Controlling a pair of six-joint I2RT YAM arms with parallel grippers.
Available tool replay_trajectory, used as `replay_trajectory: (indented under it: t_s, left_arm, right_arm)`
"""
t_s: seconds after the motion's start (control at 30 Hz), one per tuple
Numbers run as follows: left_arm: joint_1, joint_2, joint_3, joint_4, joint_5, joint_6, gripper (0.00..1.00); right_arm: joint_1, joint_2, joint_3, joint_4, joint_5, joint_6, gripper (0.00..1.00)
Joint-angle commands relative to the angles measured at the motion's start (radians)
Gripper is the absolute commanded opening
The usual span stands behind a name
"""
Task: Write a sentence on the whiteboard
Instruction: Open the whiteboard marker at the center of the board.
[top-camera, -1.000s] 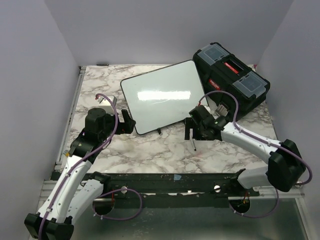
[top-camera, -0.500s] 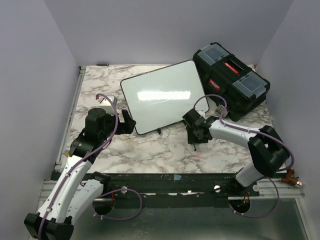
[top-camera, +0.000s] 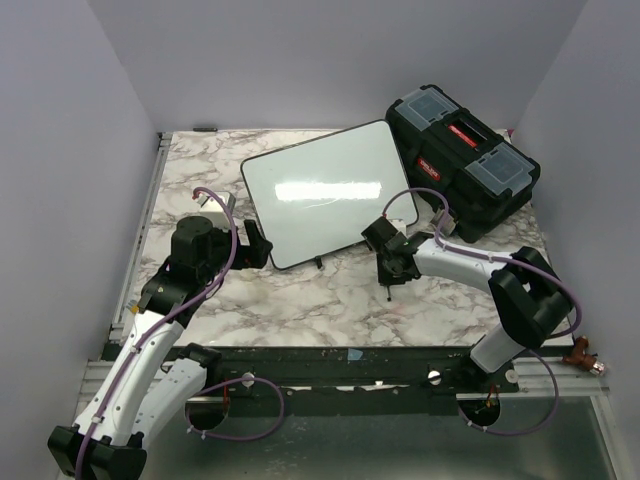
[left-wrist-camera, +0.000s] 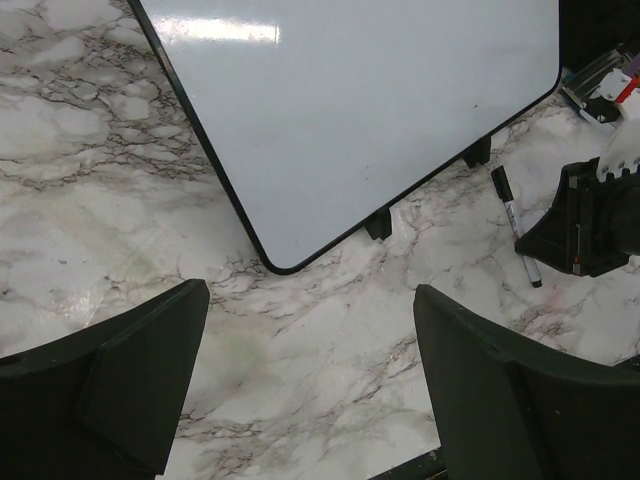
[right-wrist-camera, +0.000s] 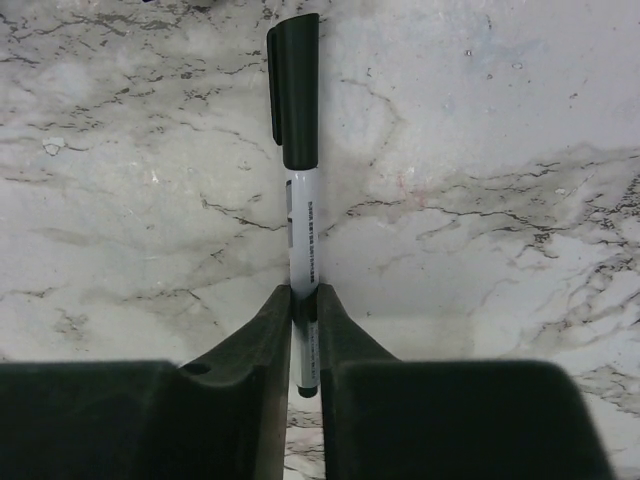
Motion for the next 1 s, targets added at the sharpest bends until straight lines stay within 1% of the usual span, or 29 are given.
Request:
replay_trajectory:
  t_s: [0.0,0.07,0.1,0.13,0.27,0.43,0.53,0.63,0.67,0.7,0.73,0.77,0.83,0.97]
  left_arm:
    - [-0.005,-0.004,0.014,0.008,0.028,0.012,0.85]
    - [-0.006,-0.004,0.014,0.008,0.031,0.013,0.85]
    - [-0.007,-0.004,0.014,0.009,0.033,0.014,0.85]
    - [-0.008,-0.005,0.014,0.01,0.037,0.014,0.85]
    - [-0.01,-0.009,0.011,0.017,0.069,0.014,0.85]
    - [-0.014,-0.008,0.007,0.038,0.172,0.01,0.85]
    - [-0.014,-0.002,0.007,0.05,0.233,-0.006,0.85]
    - [-0.015,0.007,0.005,0.072,0.295,-0.044,0.84]
    - [-0.017,0.012,0.005,0.083,0.324,-0.057,0.83]
    - [-0.017,0.017,0.006,0.091,0.352,-0.069,0.79]
    - [-0.018,0.023,0.006,0.104,0.379,-0.084,0.71]
    - [-0.02,0.026,0.007,0.117,0.408,-0.098,0.65]
    - [-0.024,0.037,0.008,0.149,0.453,-0.13,0.64]
    - [-0.032,0.075,0.018,0.182,0.509,-0.18,0.68]
  right_arm:
    - [0.007,0.009,0.005,0.0,-0.004,-0.022,0.12]
    - [0.009,-0.005,0.004,0.001,-0.014,-0.03,0.04]
    - [0.011,-0.012,0.003,0.0,-0.018,-0.033,0.01]
    - [0.013,-0.02,0.002,-0.003,-0.02,-0.035,0.01]
    - [0.021,-0.064,-0.003,0.001,-0.053,-0.056,0.01]
    - [0.043,-0.149,0.003,0.01,-0.122,-0.093,0.0]
    - [0.06,-0.211,0.009,0.031,-0.183,-0.127,0.01]
    - [0.082,-0.274,0.008,0.086,-0.299,-0.162,0.01]
    - [0.095,-0.297,0.007,0.11,-0.342,-0.175,0.01]
    - [0.108,-0.313,0.01,0.131,-0.37,-0.192,0.01]
    - [0.127,-0.329,0.013,0.149,-0.396,-0.202,0.01]
    - [0.15,-0.338,0.022,0.16,-0.409,-0.217,0.01]
    - [0.192,-0.347,0.041,0.178,-0.424,-0.239,0.01]
    - [0.259,-0.344,0.088,0.204,-0.437,-0.27,0.0]
